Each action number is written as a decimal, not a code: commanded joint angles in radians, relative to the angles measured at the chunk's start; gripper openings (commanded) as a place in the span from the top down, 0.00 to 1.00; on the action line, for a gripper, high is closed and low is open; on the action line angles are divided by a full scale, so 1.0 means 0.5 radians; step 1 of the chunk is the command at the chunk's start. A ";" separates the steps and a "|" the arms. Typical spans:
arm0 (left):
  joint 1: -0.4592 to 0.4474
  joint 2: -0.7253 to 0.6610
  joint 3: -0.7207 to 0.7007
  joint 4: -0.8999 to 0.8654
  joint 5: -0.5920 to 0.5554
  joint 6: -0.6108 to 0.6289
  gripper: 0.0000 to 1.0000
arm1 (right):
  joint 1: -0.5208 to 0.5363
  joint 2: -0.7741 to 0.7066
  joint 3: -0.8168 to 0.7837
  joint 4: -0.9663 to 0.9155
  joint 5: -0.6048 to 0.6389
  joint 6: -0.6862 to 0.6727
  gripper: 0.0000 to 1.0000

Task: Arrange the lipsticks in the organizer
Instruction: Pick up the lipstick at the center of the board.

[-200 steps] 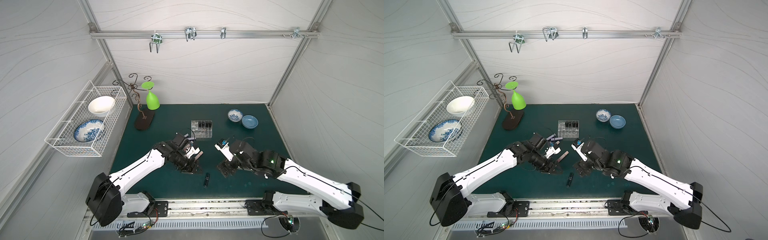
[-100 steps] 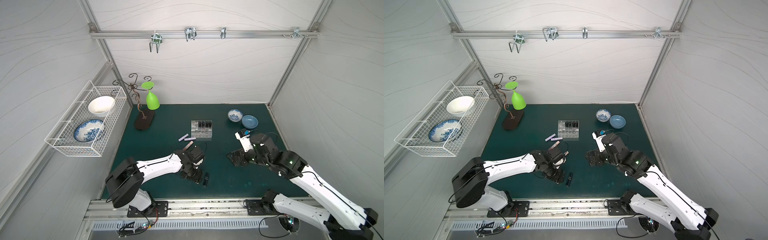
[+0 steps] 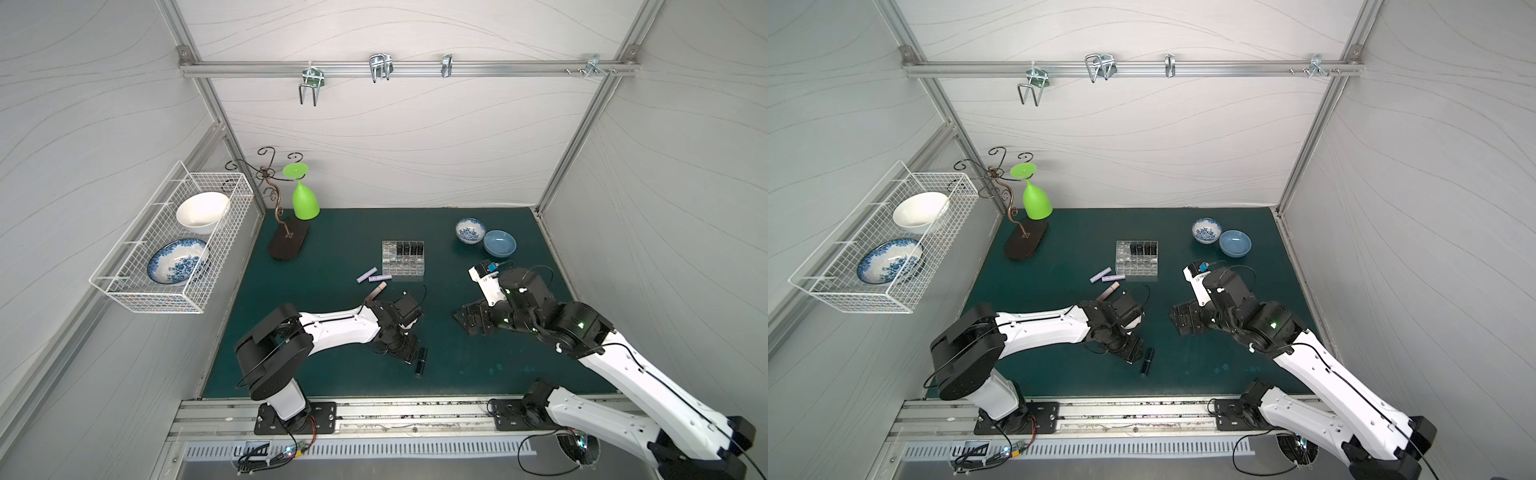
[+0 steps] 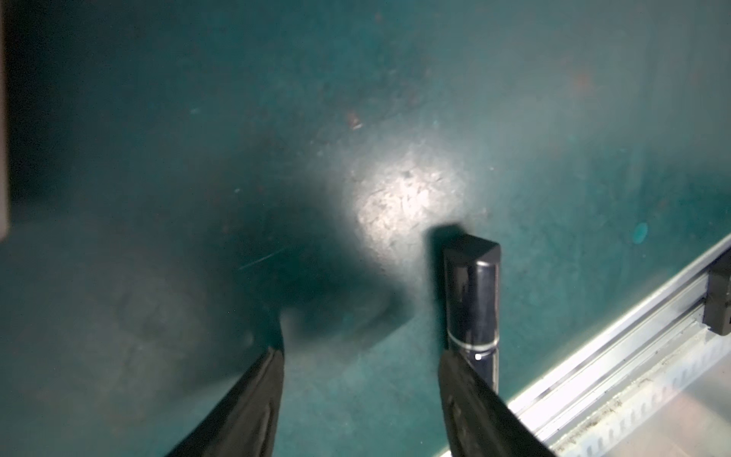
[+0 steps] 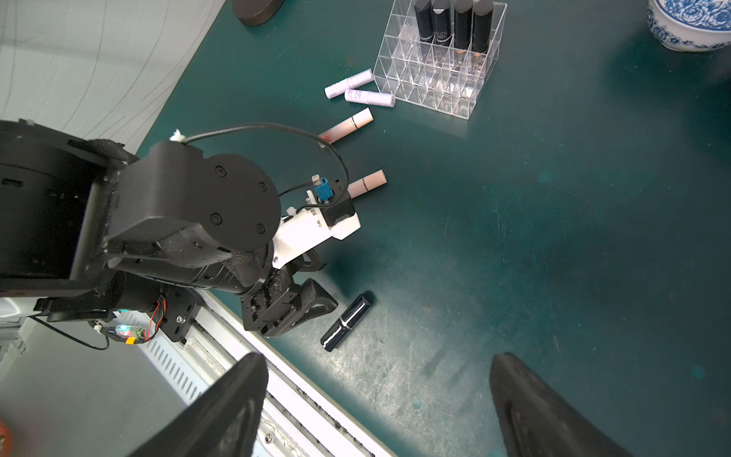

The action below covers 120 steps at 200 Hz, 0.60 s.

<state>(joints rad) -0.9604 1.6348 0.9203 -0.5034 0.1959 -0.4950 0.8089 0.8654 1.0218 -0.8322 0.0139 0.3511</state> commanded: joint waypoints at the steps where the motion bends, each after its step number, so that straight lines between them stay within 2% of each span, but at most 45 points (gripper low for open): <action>1: -0.091 -0.046 0.111 0.023 -0.045 -0.060 0.27 | -0.013 -0.061 0.019 -0.057 -0.009 0.020 0.09; 24: -0.239 -0.062 0.183 0.014 -0.084 -0.128 0.19 | -0.013 -0.068 0.003 -0.057 -0.020 0.030 0.09; 48: -0.380 0.059 0.293 -0.027 -0.124 -0.163 0.15 | -0.013 -0.076 0.003 -0.048 -0.041 0.038 0.09; 77: -0.411 0.231 0.330 -0.069 -0.136 -0.181 0.19 | -0.013 -0.096 0.029 -0.078 -0.047 0.037 0.10; 120: -0.411 0.254 0.334 -0.167 -0.222 -0.176 0.27 | -0.013 -0.150 0.037 -0.132 -0.023 0.030 0.10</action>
<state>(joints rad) -1.1698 1.7592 1.0687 -0.5442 0.1295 -0.5800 0.8089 0.8143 1.0218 -0.8619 -0.0006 0.3523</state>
